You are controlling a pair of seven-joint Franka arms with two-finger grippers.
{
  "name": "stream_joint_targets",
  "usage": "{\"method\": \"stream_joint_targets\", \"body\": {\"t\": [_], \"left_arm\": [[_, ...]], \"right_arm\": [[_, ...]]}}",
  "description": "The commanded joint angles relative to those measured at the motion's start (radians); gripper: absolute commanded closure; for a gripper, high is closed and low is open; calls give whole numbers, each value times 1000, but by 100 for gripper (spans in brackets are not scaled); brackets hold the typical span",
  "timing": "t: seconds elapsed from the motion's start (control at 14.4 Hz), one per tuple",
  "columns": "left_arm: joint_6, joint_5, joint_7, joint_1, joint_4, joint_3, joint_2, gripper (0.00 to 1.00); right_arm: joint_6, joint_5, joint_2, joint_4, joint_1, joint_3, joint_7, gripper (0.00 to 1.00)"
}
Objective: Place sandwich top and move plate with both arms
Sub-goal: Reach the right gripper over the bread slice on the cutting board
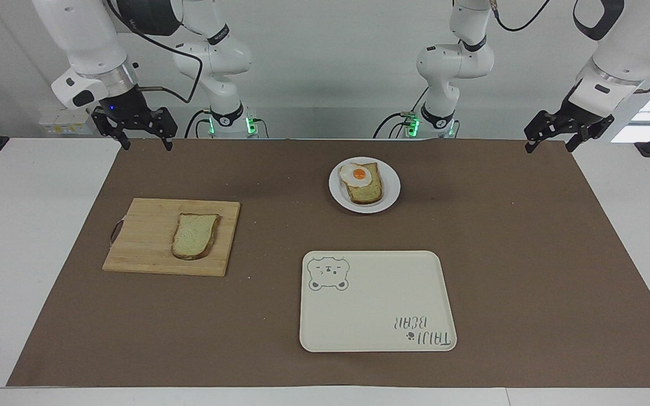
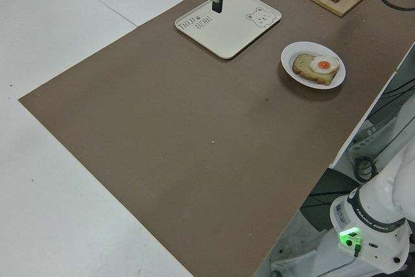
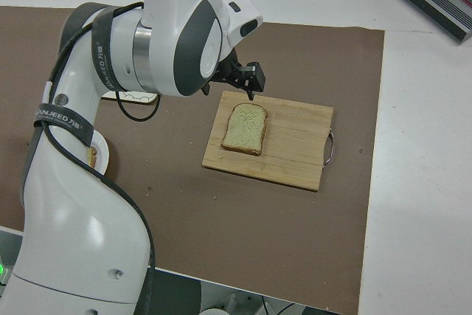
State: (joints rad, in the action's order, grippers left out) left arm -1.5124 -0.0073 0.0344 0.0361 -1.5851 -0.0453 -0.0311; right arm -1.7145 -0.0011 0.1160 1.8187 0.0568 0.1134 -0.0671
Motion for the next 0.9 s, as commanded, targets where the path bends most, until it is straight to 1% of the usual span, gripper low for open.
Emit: {"method": "stream_joint_targets", "body": {"t": [0.0, 0.14, 0.28, 0.35, 0.48, 0.55, 0.62, 0.69, 0.83], "left_arm": [[20, 9, -8, -12, 2, 10, -9, 0], [20, 7, -10, -12, 2, 10, -9, 0], [20, 9, -8, -12, 2, 10, -9, 0], [20, 9, -10, -12, 2, 10, -9, 0], [20, 9, -8, -12, 2, 10, -9, 0], [20, 9, -8, -12, 2, 10, -9, 0], [20, 9, -8, -12, 2, 10, -9, 0], [20, 9, -8, -12, 2, 10, -9, 0], [20, 9, -8, -12, 2, 10, -9, 0]], "right_arm": [[-126, 67, -19, 97, -35, -5, -69, 0], [-187, 102, -57, 108, -37, -5, -71, 0], [-239, 125, -128, 111, -37, -6, -91, 0], [-278, 150, -165, 116, -38, -5, -146, 0], [-368, 212, -212, 134, -54, -5, -279, 0], [-387, 231, -237, 137, -58, -5, -307, 0], [-408, 240, -265, 139, -60, -5, -330, 0], [-457, 242, -298, 143, -60, -5, -364, 0], [-534, 243, -331, 169, -61, -6, -430, 0]]}}
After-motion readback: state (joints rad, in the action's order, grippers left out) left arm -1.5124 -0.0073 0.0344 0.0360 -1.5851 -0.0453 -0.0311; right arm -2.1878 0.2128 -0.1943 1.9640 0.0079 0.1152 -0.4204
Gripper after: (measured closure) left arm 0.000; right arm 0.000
